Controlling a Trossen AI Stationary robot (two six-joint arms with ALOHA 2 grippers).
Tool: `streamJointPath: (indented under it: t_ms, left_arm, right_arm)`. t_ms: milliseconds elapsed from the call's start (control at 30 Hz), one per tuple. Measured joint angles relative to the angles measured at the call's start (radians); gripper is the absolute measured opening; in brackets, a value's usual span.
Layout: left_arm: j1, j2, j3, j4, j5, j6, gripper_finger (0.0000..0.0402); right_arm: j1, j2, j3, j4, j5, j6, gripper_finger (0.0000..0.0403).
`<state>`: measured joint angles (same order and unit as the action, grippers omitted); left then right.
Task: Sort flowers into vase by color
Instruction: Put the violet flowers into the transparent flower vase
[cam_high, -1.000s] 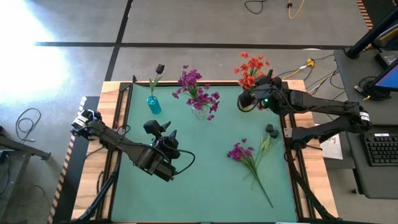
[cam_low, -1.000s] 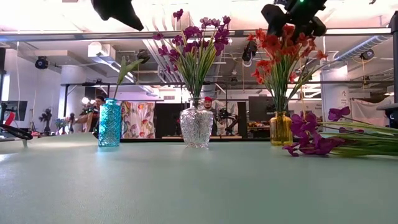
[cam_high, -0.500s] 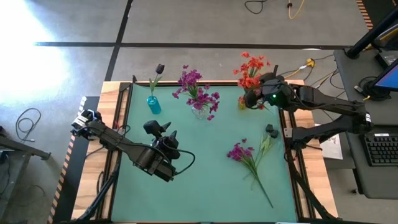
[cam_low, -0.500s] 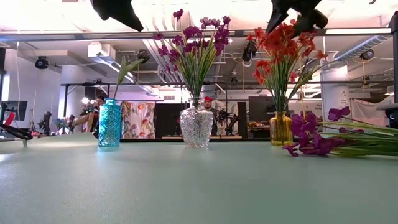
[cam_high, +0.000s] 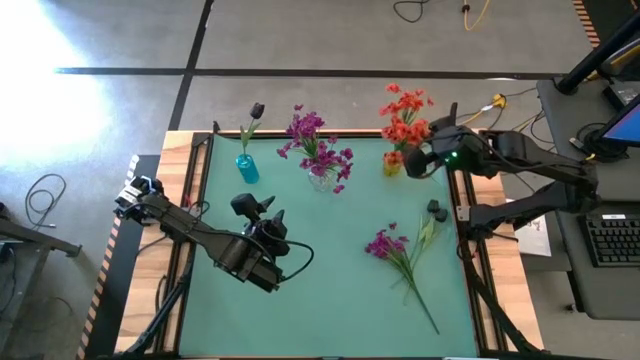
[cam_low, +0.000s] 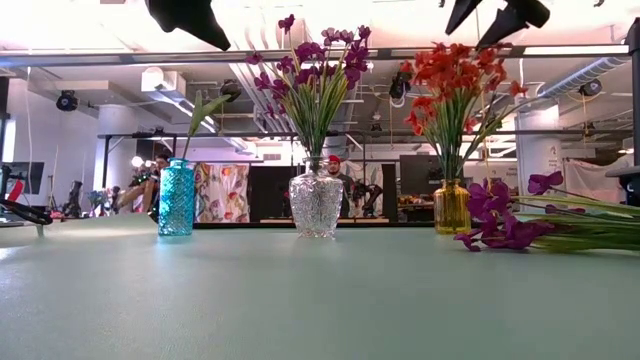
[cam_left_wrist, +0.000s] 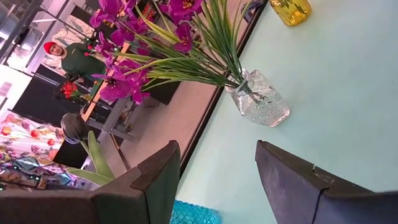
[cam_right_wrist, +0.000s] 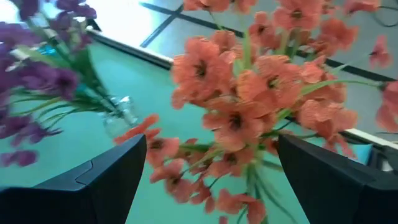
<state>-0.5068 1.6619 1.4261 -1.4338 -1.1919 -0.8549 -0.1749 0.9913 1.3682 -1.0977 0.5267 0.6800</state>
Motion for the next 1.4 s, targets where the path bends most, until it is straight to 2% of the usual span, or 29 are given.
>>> streamJointPath:
  t_ms: [500,700,933,1133,1300,1400]
  left_arm:
    - [0.0,0.001,0.0,0.043,0.013,0.001,0.0196]
    - [-0.001,0.001,0.0,0.131,0.171,0.071,0.0196]
    - [-0.021,0.002,-0.008,0.431,0.432,0.362,0.0196]
    - [-0.06,0.002,-0.096,0.732,0.529,0.602,0.0195]
    - [-0.069,0.002,-0.221,1.017,0.606,0.604,0.0182]
    - [-0.069,0.002,-0.248,1.056,0.674,0.498,0.0172]
  right_arm:
    - [0.083,0.0,0.096,0.004,-0.068,0.012,0.0354]
    - [0.111,0.0,0.125,0.057,-0.24,-0.011,0.0354]
    - [0.181,0.012,0.11,0.083,-0.483,0.004,0.0354]
    - [0.306,0.082,0.085,0.061,-0.504,0.098,0.0354]
    - [0.411,0.163,0.084,0.025,-0.505,0.174,0.0352]
    - [0.459,0.208,0.084,0.002,-0.505,0.219,0.0352]
